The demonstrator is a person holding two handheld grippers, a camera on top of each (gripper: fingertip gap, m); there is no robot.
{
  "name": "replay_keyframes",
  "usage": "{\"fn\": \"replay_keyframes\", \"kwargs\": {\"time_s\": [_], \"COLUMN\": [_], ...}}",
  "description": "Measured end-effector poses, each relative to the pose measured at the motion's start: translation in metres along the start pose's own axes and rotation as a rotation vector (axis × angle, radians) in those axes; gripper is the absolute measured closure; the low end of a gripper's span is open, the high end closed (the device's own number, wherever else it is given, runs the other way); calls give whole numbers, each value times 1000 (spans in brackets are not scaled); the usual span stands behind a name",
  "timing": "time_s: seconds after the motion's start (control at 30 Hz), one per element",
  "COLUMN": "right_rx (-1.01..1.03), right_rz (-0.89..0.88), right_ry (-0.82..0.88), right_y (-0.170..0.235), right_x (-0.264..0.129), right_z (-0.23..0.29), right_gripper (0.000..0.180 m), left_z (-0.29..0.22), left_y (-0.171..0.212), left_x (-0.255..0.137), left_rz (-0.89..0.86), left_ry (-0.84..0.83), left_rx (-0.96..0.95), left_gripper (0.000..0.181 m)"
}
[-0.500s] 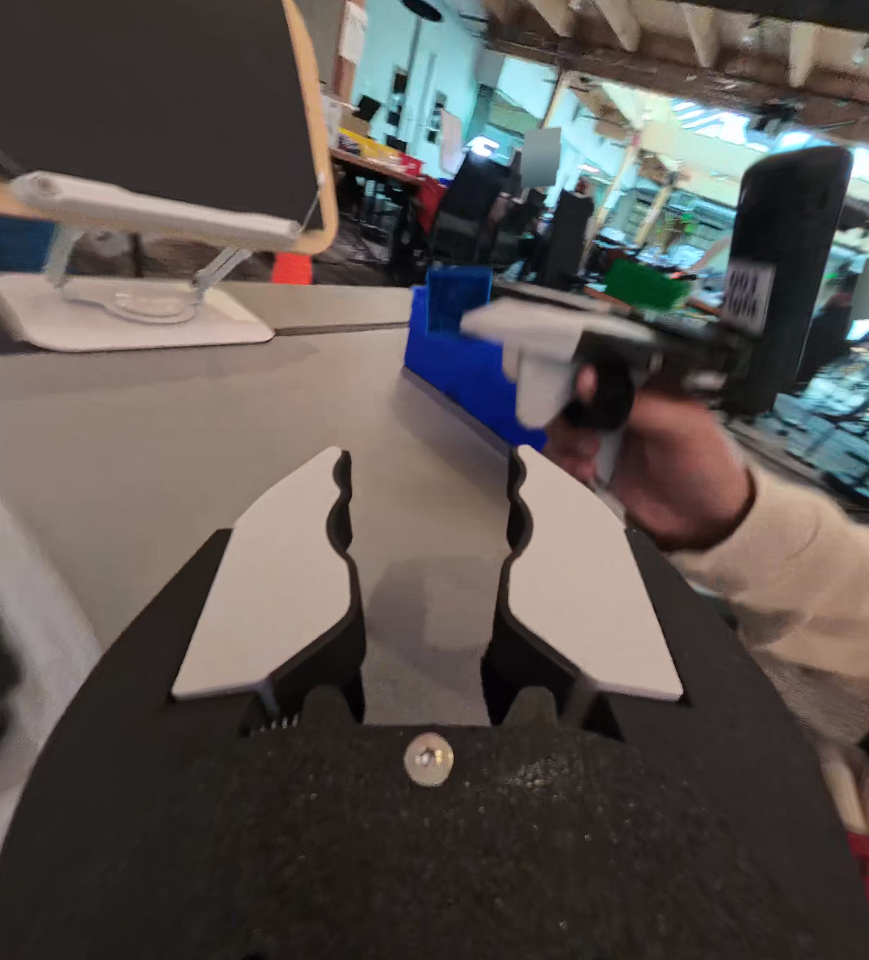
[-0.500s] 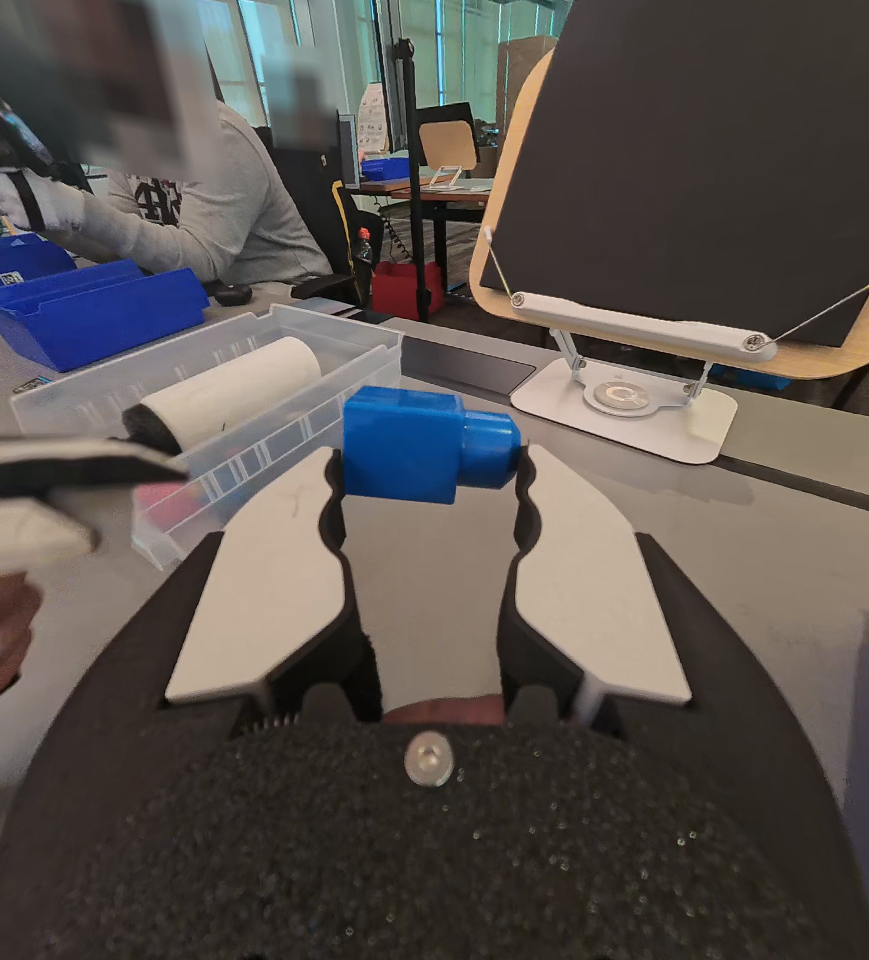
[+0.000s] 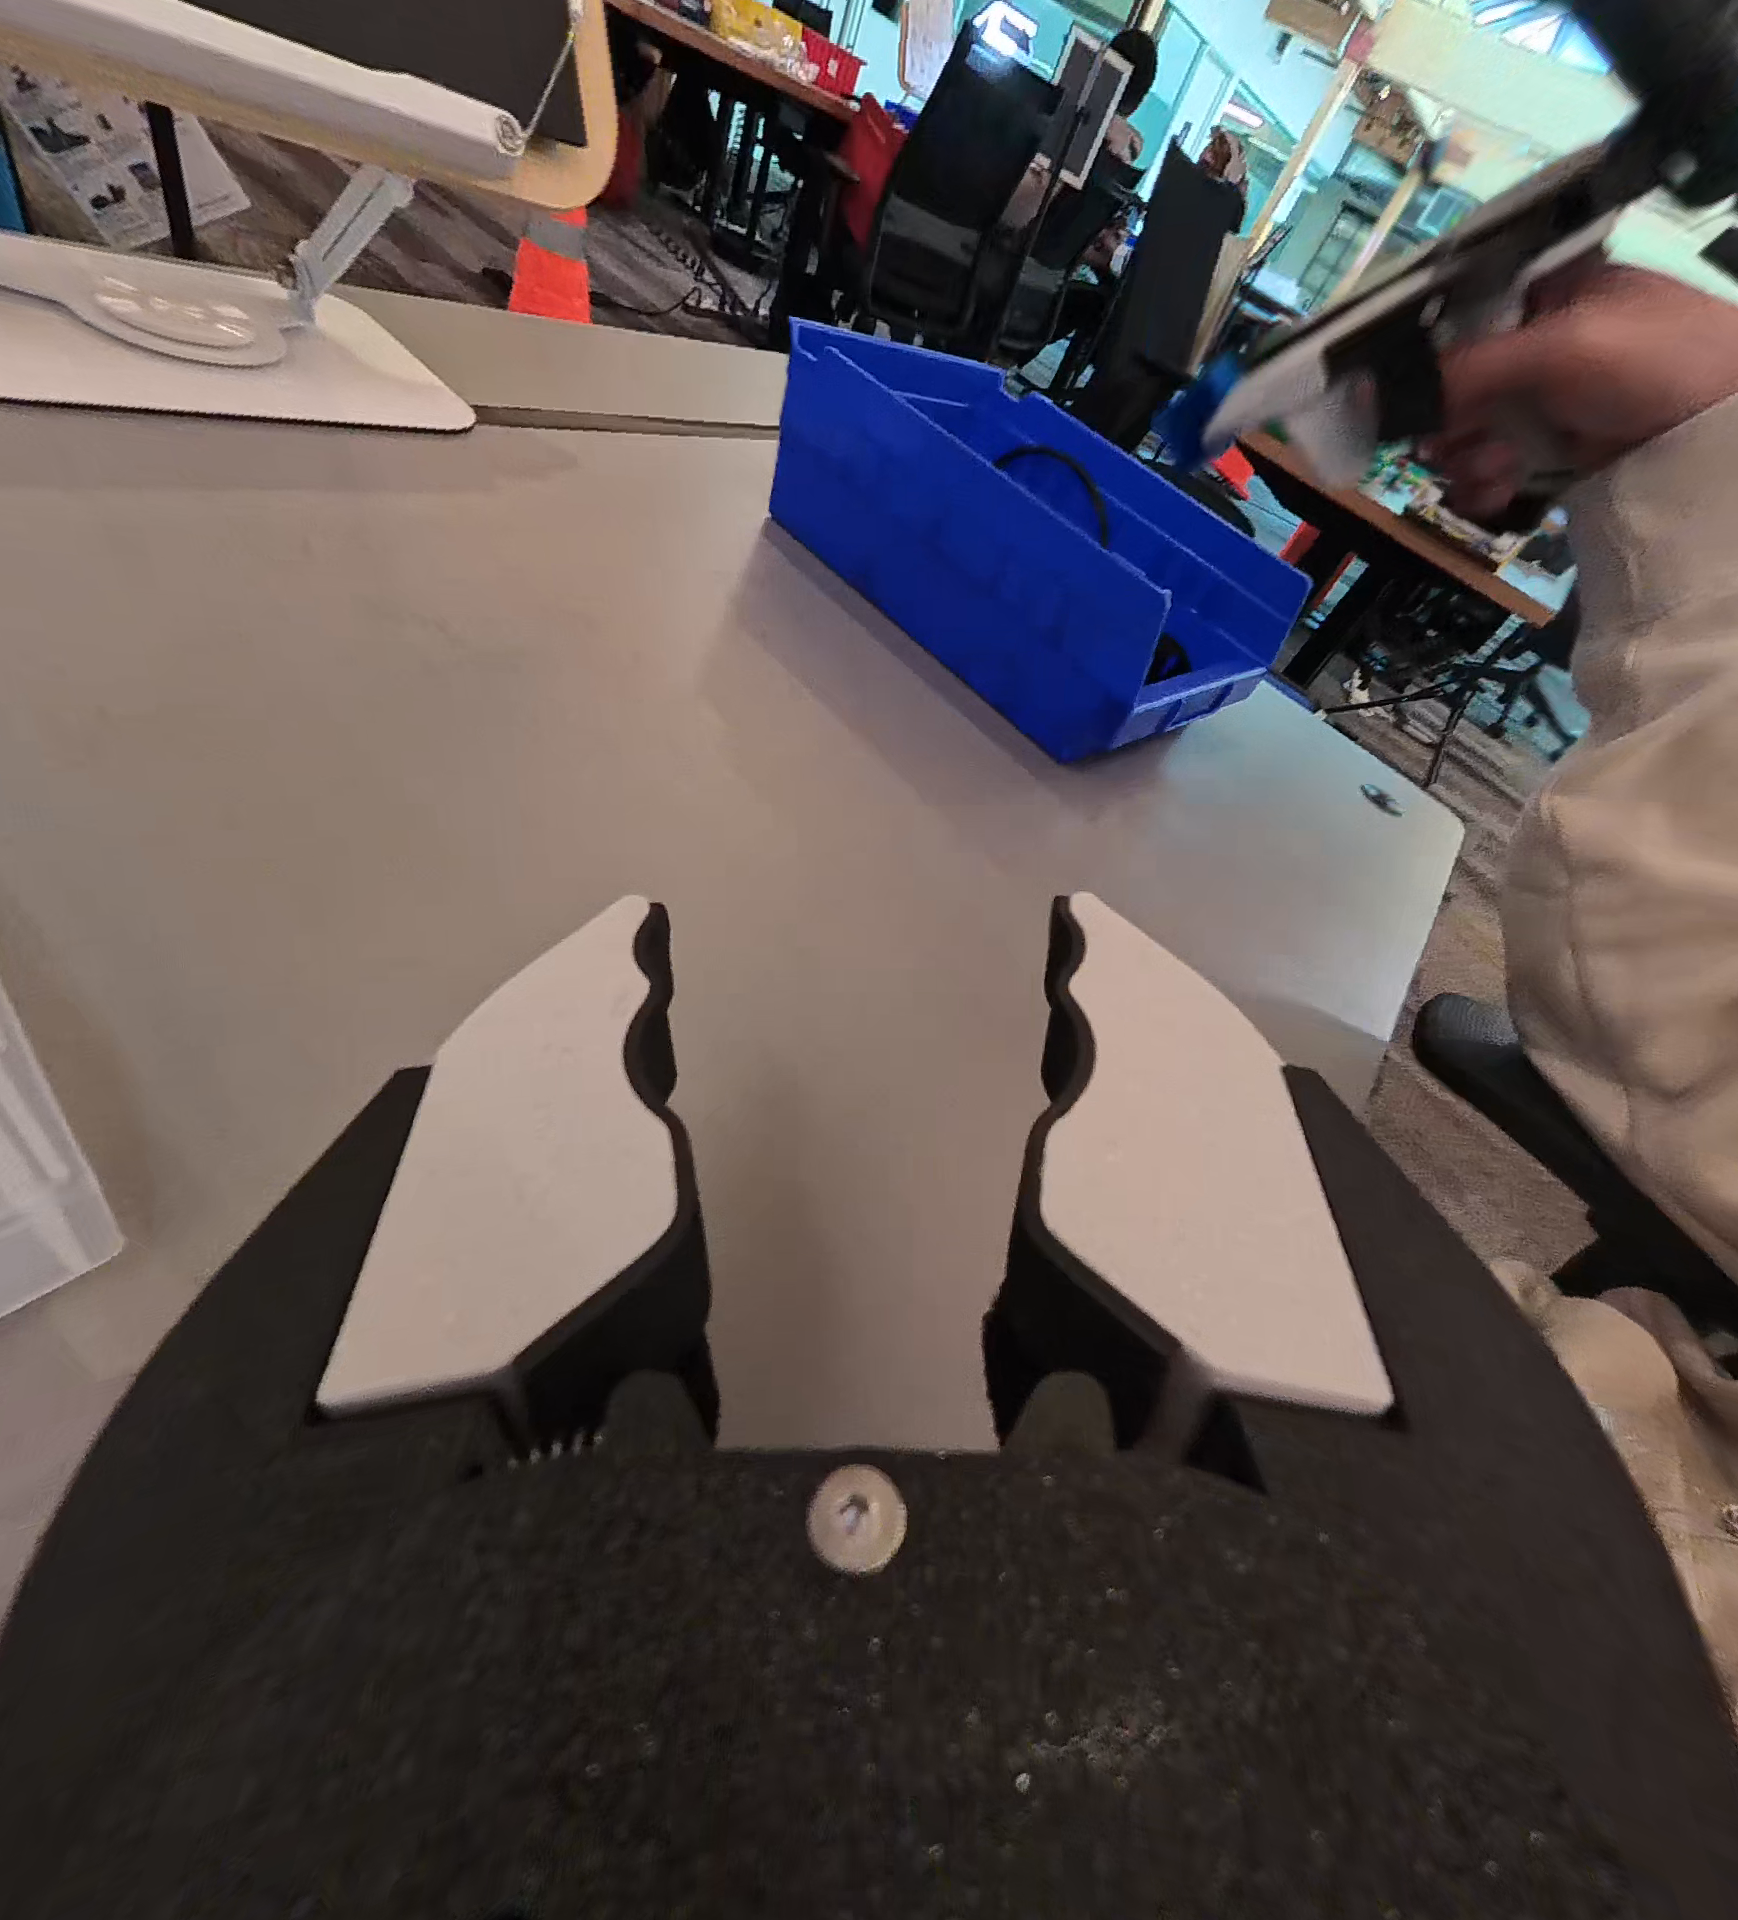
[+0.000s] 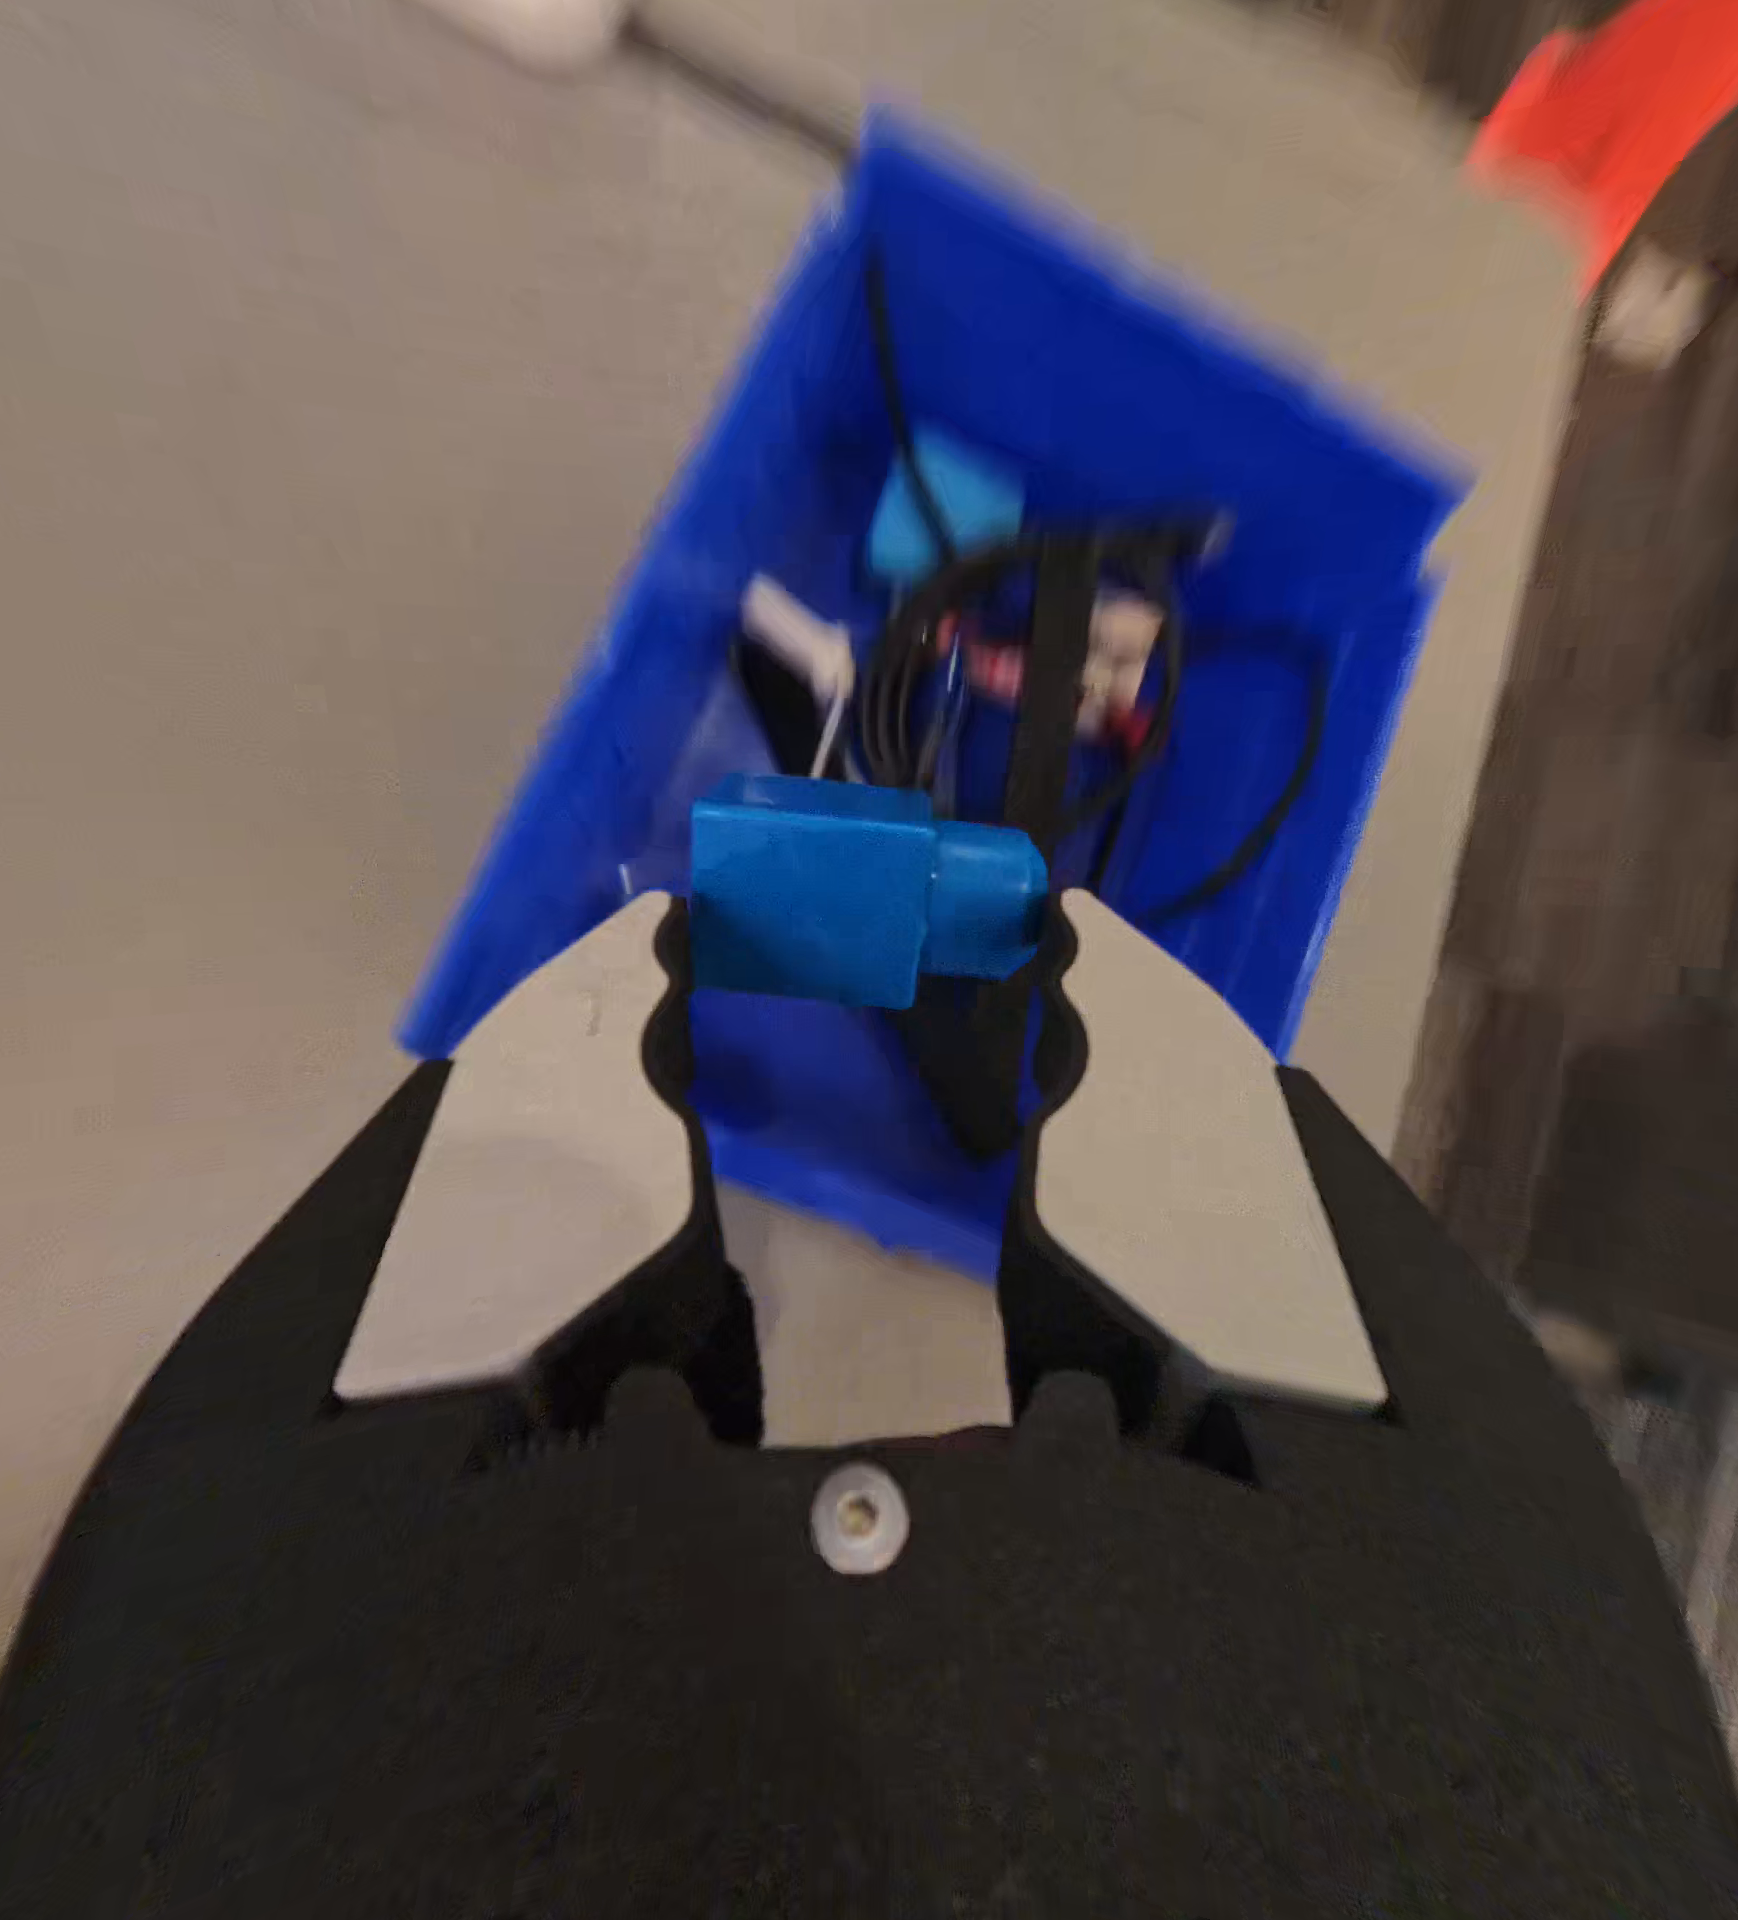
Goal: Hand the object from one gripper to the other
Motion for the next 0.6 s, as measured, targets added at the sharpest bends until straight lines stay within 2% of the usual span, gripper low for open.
{"fn": "replay_keyframes", "kwargs": {"time_s": [0.1, 0.23, 0.37, 0.6], "right_rx": [110, 182, 225, 201], "right_rz": [164, 356, 446, 474], "right_ry": [-213, -285, -300, -298], "right_y": [45, 74, 82, 81], "right_x": [35, 77, 100, 99], "right_z": [9, 21, 31, 32], "right_gripper": [116, 116, 115, 114], "left_z": [2, -1, -6, -6], "left_y": [1, 3, 8, 15], "left_x": [7, 13, 15, 17], "left_rz": [22, 48, 66, 111], "left_ry": [30, 62, 74, 45], "left_rx": [-47, -74, -57, -18], "left_gripper": [113, 116, 116, 113]}}
Point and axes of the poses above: each gripper's, where its closed fingertips meet, x out along the fingers, y out of its underside, z = x × y across the jaws, the point moved 4 cm from there along -x, back along the fingers, and after that the axes turned 15 degrees about -x, right-handed, at the moved point
